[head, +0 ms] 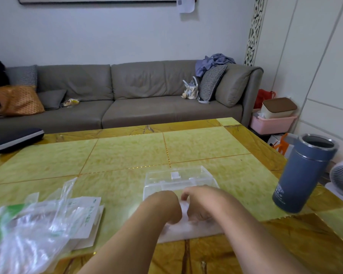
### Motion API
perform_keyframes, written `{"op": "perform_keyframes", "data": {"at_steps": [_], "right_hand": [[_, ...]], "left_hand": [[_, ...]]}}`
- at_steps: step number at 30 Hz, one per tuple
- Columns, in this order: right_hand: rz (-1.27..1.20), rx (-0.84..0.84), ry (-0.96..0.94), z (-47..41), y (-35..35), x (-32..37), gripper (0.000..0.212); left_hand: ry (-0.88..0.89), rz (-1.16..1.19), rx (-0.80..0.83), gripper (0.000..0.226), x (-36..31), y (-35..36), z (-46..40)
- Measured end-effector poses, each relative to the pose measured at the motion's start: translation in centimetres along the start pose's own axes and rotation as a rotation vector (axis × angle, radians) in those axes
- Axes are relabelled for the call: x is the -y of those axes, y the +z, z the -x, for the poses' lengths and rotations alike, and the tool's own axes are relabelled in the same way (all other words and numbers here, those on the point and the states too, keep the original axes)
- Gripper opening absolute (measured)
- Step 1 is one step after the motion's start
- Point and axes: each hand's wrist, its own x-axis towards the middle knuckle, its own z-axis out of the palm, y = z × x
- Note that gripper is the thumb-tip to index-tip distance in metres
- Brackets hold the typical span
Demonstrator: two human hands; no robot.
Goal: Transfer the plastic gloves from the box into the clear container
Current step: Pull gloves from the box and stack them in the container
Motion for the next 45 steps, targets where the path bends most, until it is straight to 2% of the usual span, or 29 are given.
{"op": "perform_keyframes", "data": {"at_steps": [4, 8, 10, 14, 17, 20, 22, 24, 26, 28, 30, 33, 34, 37, 40, 45], "right_hand": [[-0.142, -0.091, -0.032, 0.6, 0.2, -1.0, 0.049], [-0.077, -0.226, -0.013, 1.6, 0.7, -1.1, 0.054], [-0.038, -0.292, -0.011, 1.7, 0.9, -0.9, 0.054], [-0.008, -0.447, 0.021, 1.2, 1.2, -0.9, 0.036], [-0.101, -0.495, 0.022, 0.5, 1.6, -0.9, 0.033], [-0.101, -0.420, 0.066, -0.2, 2.1, -0.9, 0.025], [-0.069, -0.461, 0.099, -0.9, 2.4, -1.2, 0.019], [-0.089, -0.558, 0.120, -1.5, 2.5, -1.5, 0.014], [-0.093, -0.678, 0.126, -1.0, 2.2, -0.9, 0.014], [-0.099, -0.808, 0.088, 0.1, 2.1, 0.5, 0.023], [-0.163, -0.908, 0.050, 0.9, 2.1, 1.8, 0.027], [-0.218, -0.948, -0.032, 1.2, 2.2, 3.0, 0.028], [-0.229, -0.946, -0.056, 1.3, 2.3, 3.4, 0.029], [-0.269, -0.978, -0.131, 1.8, 2.2, 4.0, 0.030], [-0.313, -1.004, -0.165, 1.9, 2.2, 4.0, 0.031], [-0.314, -1.071, -0.268, 2.1, 2.3, 3.7, 0.032]], "left_hand": [[0.065, 0.101, -0.046, 0.017, 0.6, 0.3, 0.7], [0.074, 0.230, -0.163, 0.017, 1.8, 0.8, 3.6], [0.107, 0.327, -0.259, 0.020, 2.8, 1.0, 5.3], [0.236, 0.471, -0.430, 0.052, 5.7, 1.4, 7.7], [0.282, 0.584, -0.588, 0.040, 8.6, 2.1, 8.6], [0.214, 0.640, -0.725, 0.029, 12.1, 3.2, 8.5], [0.102, 0.645, -0.860, 0.027, 15.1, 3.8, 8.5], [-0.091, 0.626, -0.970, 0.023, 18.5, 4.2, 8.8], [-0.279, 0.615, -0.941, 0.025, 22.1, 4.9, 8.6], [-0.388, 0.605, -0.719, 0.044, 24.7, 5.6, 8.3], [-0.398, 0.602, -0.563, 0.044, 25.8, 6.2, 7.9], [-0.399, 0.606, -0.600, 0.009, 26.2, 7.0, 7.2], [-0.404, 0.600, -0.626, 0.007, 26.2, 7.1, 7.0], [-0.392, 0.584, -0.636, 0.016, 26.1, 7.3, 6.5], [-0.381, 0.550, -0.600, 0.039, 25.5, 7.5, 6.4], [-0.324, 0.664, -0.666, 0.021, 24.8, 7.5, 6.2]]}}
